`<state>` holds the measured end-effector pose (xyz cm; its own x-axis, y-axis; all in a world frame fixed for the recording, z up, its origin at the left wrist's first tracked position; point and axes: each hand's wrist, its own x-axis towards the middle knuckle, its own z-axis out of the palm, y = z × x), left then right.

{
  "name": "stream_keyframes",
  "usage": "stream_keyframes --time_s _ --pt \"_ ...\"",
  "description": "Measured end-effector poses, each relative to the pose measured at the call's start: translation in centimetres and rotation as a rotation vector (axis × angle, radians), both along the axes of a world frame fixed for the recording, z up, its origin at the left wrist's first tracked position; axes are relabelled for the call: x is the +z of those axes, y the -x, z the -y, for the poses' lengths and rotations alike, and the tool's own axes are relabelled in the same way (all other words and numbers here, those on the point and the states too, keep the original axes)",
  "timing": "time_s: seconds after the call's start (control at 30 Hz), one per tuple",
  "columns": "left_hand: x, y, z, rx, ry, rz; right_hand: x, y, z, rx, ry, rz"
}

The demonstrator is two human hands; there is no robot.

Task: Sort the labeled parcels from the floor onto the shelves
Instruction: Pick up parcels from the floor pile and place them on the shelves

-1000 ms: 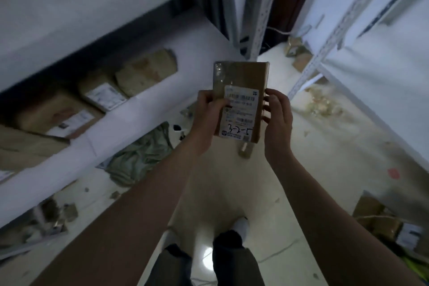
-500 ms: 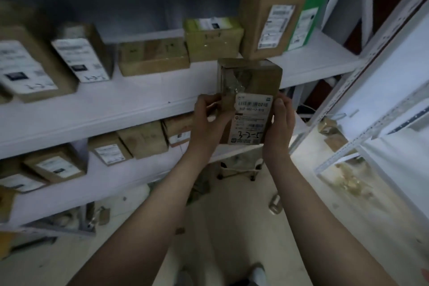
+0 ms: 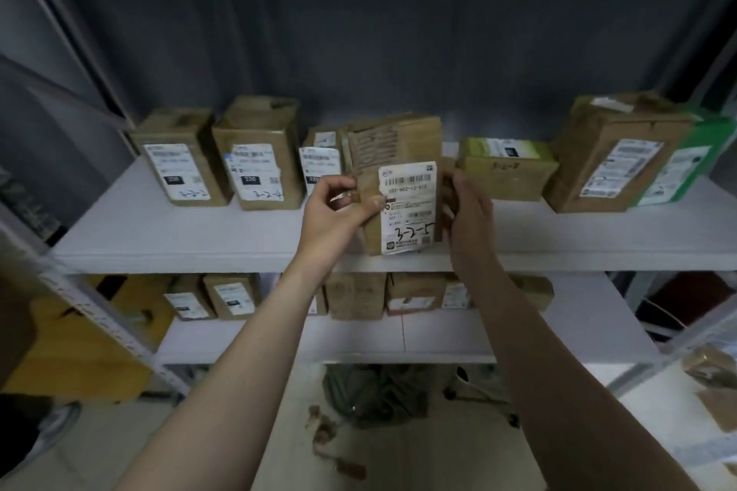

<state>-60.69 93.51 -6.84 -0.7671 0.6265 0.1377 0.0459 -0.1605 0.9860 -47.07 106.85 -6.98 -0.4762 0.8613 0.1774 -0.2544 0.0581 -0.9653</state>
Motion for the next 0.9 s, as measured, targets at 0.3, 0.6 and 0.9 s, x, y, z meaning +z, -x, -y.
stream_keyframes --time_s 0.3,0.6,0.9 --pt "2.9 8.2 5.3 0.362 -0.093 -0.042 1.8 9.2 -1.1 0.268 0.055 0.092" --pt "2.6 13.9 10.1 0.419 -0.112 -0.043 1.8 16.2 1.8 0.285 0.087 0.057" --pt "4.3 21.5 13.6 0.325 -0.139 -0.037 1.0 25.6 5.5 0.302 0.068 0.156"
